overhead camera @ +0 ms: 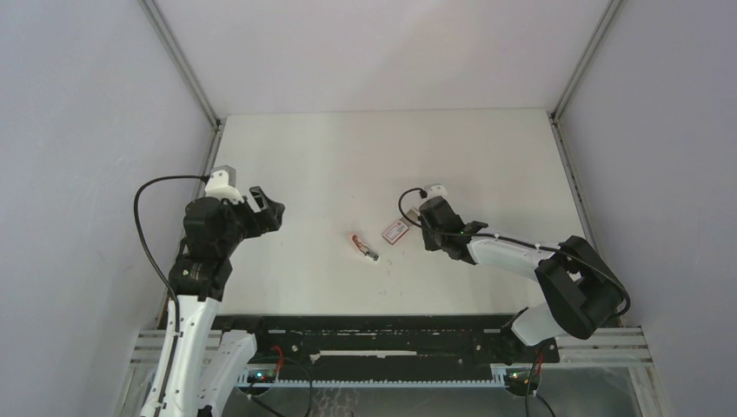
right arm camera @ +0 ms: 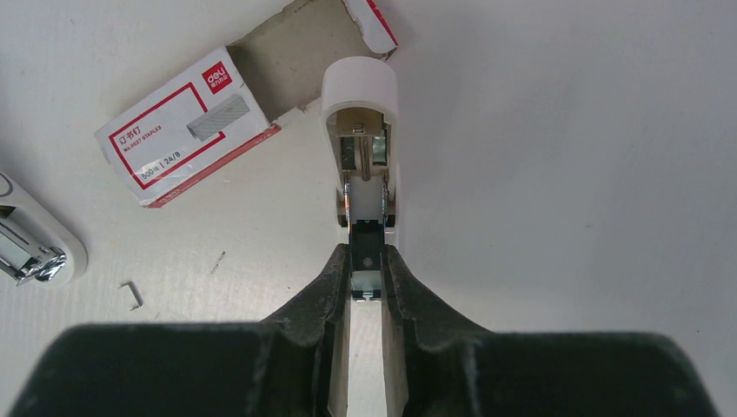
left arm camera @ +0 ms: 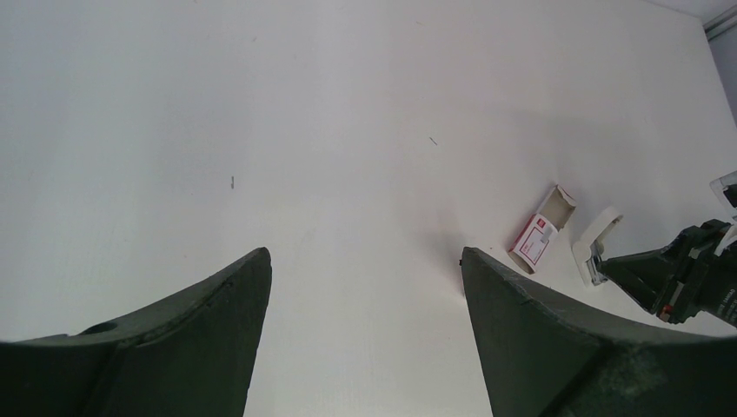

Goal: Load the staples into the stapler

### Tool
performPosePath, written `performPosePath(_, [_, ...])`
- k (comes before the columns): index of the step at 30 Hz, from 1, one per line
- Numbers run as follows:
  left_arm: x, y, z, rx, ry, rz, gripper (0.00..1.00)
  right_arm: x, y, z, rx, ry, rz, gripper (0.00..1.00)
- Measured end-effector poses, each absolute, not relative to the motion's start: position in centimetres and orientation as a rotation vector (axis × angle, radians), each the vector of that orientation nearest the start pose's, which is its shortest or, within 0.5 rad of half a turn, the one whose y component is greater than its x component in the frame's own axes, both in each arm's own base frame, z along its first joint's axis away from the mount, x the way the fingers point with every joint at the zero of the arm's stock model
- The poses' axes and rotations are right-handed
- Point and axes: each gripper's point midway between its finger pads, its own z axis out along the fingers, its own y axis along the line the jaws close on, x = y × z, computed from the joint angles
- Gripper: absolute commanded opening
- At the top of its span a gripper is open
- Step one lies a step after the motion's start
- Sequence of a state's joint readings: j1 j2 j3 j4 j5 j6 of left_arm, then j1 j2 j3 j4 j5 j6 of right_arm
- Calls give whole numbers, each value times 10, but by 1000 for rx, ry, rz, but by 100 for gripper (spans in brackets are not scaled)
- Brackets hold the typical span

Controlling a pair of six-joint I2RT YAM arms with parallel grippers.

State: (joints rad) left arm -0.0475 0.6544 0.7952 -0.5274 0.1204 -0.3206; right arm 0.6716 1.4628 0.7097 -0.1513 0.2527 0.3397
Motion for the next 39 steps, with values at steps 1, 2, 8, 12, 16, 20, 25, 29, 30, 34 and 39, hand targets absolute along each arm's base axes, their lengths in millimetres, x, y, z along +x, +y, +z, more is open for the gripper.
performPosePath(1, [256, -46, 238, -189, 1962, -360, 84, 280, 184, 33, -295, 2424, 138, 11])
performPosePath(2, [256, -47, 238, -188, 1963, -361, 84, 280, 184, 33, -292, 2424, 139, 12])
performPosePath(8, [256, -48, 239, -183, 1963, -371, 84, 279, 184, 33, -284, 2426, 142, 20])
performPosePath(12, [256, -48, 239, -183, 1963, -372, 84, 277, 184, 32, -287, 2436, 142, 29])
performPosePath(16, [256, -48, 239, -183, 1962, -372, 84, 273, 183, 31, -297, 2453, 138, 35])
performPosePath(20, [256, -48, 239, -182, 1963, -374, 84, 273, 184, 40, -296, 2444, 156, 37])
performPosePath(25, [256, -48, 239, -182, 1962, -374, 81, 276, 189, 66, -291, 2392, 206, 45])
performPosePath(29, [259, -57, 241, -183, 1939, -438, 79, 281, 193, 95, -285, 2325, 296, 46])
performPosePath(30, [260, -61, 239, -183, 1932, -465, 79, 281, 195, 102, -290, 2310, 322, 47])
performPosePath(34, [261, -98, 203, -176, 1969, -624, 79, 280, 207, 123, -327, 2243, 435, 47])
performPosePath(39, [257, -151, 165, -88, 2045, -779, 79, 274, 224, 127, -354, 2202, 561, 46])
